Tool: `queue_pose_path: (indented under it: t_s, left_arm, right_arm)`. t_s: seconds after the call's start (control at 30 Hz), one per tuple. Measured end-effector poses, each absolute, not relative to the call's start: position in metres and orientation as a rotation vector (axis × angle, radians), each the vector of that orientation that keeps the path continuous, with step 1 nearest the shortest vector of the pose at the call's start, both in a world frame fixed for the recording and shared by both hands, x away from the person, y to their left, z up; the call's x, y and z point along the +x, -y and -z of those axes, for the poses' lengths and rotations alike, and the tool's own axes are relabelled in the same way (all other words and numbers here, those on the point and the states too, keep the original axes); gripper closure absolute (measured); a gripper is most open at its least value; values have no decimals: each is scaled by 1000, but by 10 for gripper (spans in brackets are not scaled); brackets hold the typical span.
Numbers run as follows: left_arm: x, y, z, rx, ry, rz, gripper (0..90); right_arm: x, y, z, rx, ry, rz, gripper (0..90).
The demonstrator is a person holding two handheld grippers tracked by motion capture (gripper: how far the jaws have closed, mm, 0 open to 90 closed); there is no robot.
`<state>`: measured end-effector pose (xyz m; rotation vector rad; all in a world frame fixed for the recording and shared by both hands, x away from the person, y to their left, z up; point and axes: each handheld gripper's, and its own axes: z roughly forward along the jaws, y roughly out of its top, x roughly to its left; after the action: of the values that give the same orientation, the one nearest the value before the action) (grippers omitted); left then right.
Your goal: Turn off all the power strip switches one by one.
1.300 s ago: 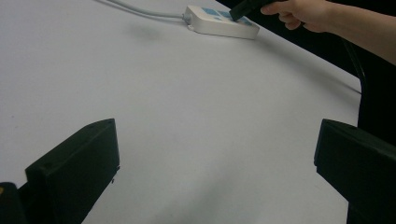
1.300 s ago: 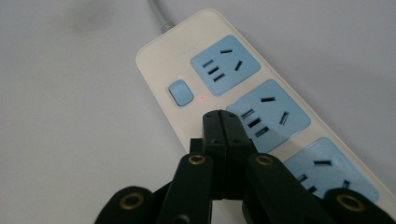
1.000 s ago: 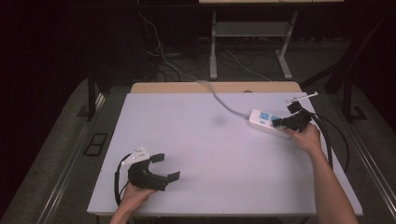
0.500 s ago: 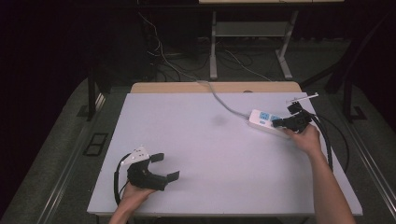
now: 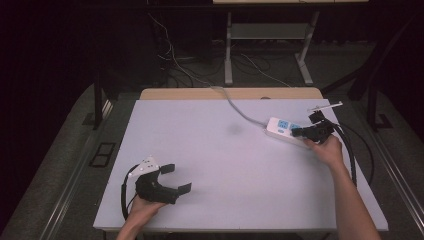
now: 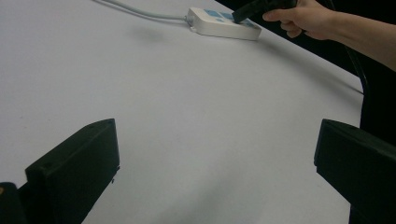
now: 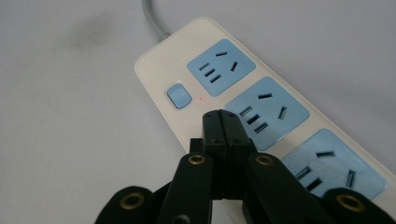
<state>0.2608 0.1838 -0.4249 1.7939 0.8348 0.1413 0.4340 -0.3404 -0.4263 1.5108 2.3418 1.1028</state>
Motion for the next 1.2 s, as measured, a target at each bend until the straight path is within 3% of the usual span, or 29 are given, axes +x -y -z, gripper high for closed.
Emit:
queue_pose_path:
  t_s: [0.53, 1.2]
  left_arm:
    - [262, -186, 425, 1785, -843, -139, 0]
    - [262, -186, 426, 1782, -845, -136, 0]
  right_arm:
    - [437, 342, 421, 1521, -2358, -1122, 900]
    - [452, 309, 395, 1375, -2474, -981, 900]
